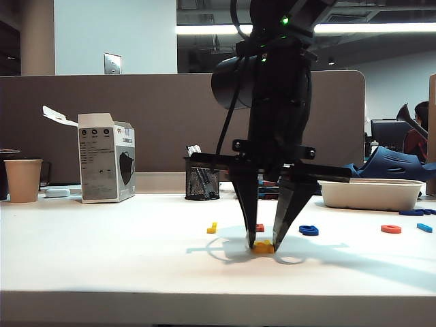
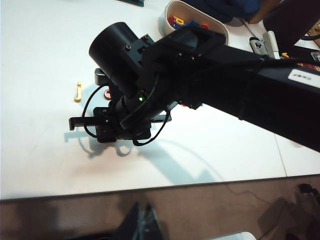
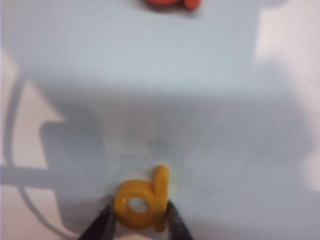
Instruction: Select the appropriate letters from the row of letter magnets placed on the table to arrange into the word "dog".
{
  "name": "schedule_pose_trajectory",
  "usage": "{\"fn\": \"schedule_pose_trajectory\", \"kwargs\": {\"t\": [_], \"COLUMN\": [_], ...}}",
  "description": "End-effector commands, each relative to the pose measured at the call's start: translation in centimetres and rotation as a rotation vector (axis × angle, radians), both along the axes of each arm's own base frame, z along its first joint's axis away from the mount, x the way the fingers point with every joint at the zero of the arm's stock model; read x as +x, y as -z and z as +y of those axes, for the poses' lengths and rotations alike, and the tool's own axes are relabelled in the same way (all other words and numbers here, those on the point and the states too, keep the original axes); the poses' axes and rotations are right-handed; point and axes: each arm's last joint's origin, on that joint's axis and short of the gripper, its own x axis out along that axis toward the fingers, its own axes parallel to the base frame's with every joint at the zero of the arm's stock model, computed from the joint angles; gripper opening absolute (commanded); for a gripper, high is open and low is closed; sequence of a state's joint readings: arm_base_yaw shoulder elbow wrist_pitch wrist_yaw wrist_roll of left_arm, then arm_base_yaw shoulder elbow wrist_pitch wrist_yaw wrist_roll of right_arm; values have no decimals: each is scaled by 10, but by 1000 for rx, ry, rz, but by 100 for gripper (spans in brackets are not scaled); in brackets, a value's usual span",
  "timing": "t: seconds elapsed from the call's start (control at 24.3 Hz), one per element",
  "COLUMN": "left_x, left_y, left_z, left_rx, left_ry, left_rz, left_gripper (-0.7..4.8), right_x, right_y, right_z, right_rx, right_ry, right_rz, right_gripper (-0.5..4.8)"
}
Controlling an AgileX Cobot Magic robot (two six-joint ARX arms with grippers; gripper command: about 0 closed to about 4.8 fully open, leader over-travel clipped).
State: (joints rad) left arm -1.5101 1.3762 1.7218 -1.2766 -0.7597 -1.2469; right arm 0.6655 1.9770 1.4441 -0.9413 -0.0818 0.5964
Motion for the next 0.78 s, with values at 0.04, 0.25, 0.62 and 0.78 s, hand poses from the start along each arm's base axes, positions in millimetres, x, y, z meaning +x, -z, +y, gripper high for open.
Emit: {"fn": "schedule_pose_trajectory", "kwargs": {"t": [0.04,0.25,0.62,0.78], "left_x": [0,0,0,0], "left_y": [-1,-1,-1,-1], "left_z": [0,0,0,0], "left_rx": [2,2,2,2], "left_ry": [2,2,2,2], "left_rz": [-5,-5,-5,-5], "left_gripper": [-5,-5,-5,-5], "right_x": [-2,-2,0,0], "right_y": [2,2,-4,-15], "right_z": [0,0,-1,-3], "right_rx": [-14,-13,7,24], "right_ry": [11,10,9,10], "right_rz": [12,13,0,-32], "right_gripper": [163,181,182,182]}}
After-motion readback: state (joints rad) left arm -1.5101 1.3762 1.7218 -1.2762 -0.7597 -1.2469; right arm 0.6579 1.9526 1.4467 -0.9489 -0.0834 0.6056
